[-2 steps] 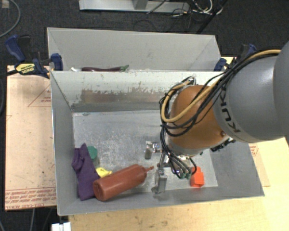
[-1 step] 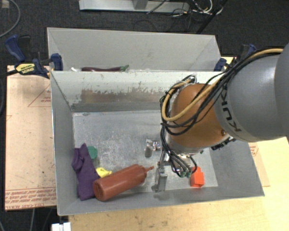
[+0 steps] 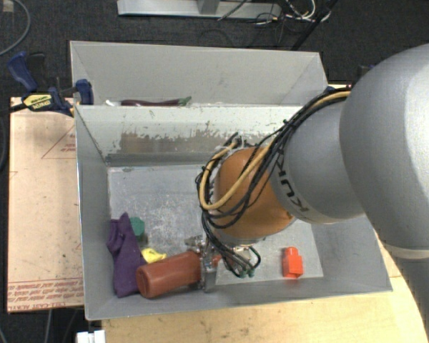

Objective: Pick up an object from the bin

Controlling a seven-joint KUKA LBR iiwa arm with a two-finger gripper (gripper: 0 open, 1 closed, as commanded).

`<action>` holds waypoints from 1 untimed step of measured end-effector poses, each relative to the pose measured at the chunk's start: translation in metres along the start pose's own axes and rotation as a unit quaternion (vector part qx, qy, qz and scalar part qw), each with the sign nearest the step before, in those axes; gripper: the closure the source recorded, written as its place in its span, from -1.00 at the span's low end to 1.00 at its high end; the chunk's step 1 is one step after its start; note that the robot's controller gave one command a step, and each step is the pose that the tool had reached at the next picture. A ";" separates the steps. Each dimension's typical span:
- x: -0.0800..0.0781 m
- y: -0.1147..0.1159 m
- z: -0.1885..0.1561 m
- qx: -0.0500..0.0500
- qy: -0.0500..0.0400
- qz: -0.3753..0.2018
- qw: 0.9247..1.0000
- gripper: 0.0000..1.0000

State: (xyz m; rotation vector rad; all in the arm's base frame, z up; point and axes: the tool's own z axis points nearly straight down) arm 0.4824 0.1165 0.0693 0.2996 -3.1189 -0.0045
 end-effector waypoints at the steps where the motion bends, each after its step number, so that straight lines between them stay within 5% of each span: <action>1: 0.000 0.000 0.000 0.000 0.000 0.000 1.000 1.00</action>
Offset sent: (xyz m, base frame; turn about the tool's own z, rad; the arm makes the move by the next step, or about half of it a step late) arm 0.0149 -0.0913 0.0955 -0.3939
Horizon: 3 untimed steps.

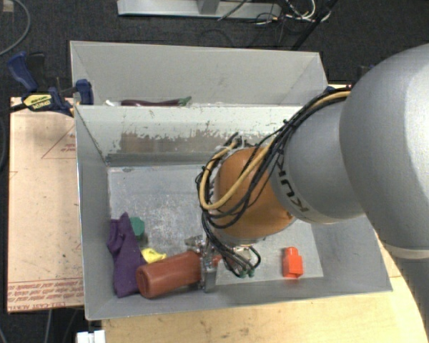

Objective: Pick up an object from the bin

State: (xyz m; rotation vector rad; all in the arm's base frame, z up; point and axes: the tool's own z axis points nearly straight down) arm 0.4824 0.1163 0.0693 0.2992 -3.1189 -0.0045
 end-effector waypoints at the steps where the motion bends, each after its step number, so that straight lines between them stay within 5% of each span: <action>1: 0.003 -0.092 -0.096 0.000 -0.001 -0.194 0.981 1.00; 2: 0.003 -0.092 -0.095 0.000 -0.001 -0.194 0.981 1.00; 3: 0.003 -0.091 -0.145 -0.002 0.001 -0.191 0.982 1.00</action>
Offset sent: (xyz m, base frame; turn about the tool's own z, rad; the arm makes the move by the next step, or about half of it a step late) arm 0.0000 0.0000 0.0000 0.0000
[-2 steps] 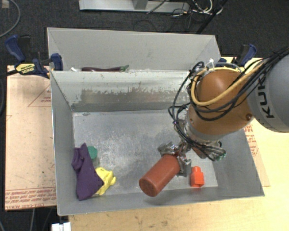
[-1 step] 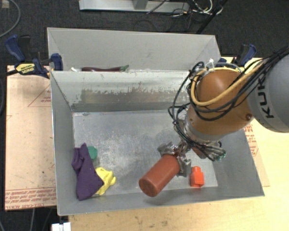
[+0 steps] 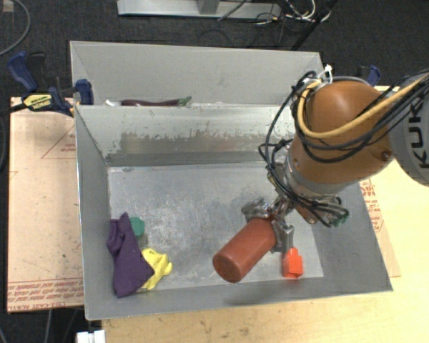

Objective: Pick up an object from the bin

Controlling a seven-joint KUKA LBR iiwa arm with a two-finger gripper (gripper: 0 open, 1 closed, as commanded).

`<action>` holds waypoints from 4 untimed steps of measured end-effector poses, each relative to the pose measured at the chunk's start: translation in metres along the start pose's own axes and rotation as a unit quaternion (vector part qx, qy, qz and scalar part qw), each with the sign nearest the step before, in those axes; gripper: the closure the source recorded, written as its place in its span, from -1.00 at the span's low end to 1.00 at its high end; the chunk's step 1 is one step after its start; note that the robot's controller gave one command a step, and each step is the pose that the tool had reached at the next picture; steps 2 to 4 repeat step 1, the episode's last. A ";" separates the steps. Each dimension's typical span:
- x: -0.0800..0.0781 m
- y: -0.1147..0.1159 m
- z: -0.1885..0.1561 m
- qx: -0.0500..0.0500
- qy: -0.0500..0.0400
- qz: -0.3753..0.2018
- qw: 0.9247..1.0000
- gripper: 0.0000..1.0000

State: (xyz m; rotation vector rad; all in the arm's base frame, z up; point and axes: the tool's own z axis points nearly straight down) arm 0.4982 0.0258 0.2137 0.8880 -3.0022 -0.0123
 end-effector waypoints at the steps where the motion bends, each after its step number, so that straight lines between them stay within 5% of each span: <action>1: 0.004 -0.012 -0.121 0.002 -0.004 -0.045 0.999 1.00; 4: 0.004 -0.012 -0.121 0.002 -0.004 -0.045 0.999 1.00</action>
Offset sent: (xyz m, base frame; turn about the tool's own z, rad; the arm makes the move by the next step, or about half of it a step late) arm 0.0000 0.0000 0.0000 0.0000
